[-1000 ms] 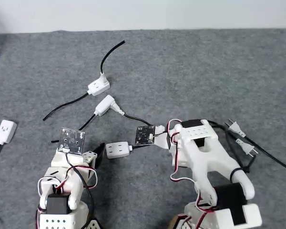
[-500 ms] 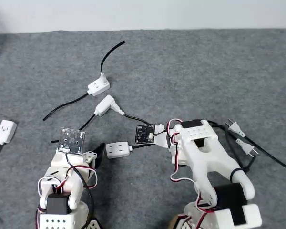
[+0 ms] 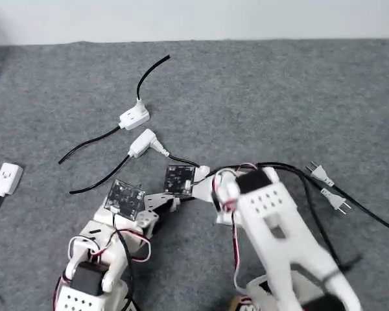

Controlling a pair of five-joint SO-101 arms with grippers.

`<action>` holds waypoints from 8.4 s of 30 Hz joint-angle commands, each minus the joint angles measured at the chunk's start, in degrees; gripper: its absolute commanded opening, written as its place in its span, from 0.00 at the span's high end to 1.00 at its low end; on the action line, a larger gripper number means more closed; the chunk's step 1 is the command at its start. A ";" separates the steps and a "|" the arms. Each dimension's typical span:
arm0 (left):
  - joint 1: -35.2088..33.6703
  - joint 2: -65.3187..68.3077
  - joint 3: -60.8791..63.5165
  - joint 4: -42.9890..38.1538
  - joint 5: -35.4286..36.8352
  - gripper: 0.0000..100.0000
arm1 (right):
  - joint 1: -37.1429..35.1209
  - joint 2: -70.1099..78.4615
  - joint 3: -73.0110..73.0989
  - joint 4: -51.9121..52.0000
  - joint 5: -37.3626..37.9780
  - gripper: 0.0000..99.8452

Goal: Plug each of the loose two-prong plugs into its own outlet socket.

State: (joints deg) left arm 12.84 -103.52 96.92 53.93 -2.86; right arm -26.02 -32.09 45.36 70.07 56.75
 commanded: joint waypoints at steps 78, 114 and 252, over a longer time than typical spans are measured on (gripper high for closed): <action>11.60 -0.88 -5.58 -1.05 24.79 0.73 | -12.44 -18.07 -17.14 14.02 -10.46 0.99; -3.60 -0.88 -10.24 0.53 25.05 0.73 | -9.01 -9.10 -16.09 8.13 -9.23 0.99; 3.34 -0.79 -0.75 10.73 -39.12 0.73 | 19.21 19.12 -15.03 -8.40 -44.84 0.68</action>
State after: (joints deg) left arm 15.56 -103.60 95.52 69.14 -37.58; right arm -6.42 -10.90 29.01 65.49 12.62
